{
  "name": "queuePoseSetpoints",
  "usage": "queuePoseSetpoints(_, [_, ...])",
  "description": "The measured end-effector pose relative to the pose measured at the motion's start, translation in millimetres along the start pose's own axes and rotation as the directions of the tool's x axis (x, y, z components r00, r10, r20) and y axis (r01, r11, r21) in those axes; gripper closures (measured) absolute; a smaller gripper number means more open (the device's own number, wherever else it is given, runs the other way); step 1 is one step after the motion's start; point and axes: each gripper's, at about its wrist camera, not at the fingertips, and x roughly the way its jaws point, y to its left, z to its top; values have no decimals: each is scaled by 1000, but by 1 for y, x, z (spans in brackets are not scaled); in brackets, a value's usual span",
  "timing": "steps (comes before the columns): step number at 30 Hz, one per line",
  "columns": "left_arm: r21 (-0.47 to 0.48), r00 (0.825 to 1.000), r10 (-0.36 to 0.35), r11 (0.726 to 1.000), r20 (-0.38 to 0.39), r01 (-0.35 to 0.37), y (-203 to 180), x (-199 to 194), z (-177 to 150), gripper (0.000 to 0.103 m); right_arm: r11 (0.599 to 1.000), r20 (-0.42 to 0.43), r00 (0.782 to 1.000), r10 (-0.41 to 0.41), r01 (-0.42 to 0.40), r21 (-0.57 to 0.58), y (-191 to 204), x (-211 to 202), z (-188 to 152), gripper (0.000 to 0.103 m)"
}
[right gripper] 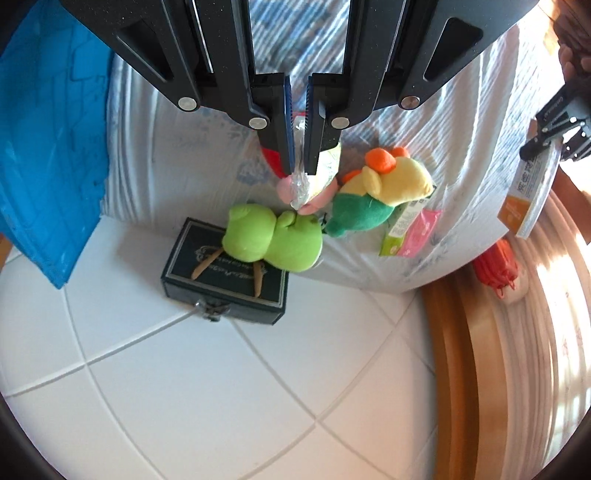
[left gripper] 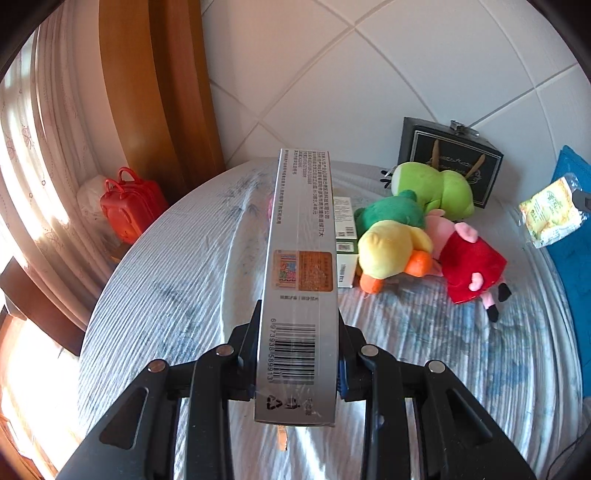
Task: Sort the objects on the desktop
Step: 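Carry the box and snack packet over the blue bin and release them inside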
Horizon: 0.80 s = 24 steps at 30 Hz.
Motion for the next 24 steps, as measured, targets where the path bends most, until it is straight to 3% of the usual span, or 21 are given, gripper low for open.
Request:
queuePoseSetpoints(6, [65, 994, -70, 996, 86, 64, -51, -49, 7, 74, 996, 152, 986, -74, 64, 68, -40, -85, -7, 98])
queuePoseSetpoints(12, [150, 968, -184, 976, 170, 159, -124, -95, 21, 74, 978, 247, 952, -179, 146, 147, -95, -155, -26, 98])
queuePoseSetpoints(19, [265, 903, -341, 925, 260, 273, -231, -150, 36, 74, 931, 338, 877, -341, 265, 251, -170, -241, -52, 98])
queuePoseSetpoints(24, [347, 845, -453, 870, 282, 350, -312, -189, 41, 74, 868, 319, 821, -474, 373, 328, -229, -286, -78, 98])
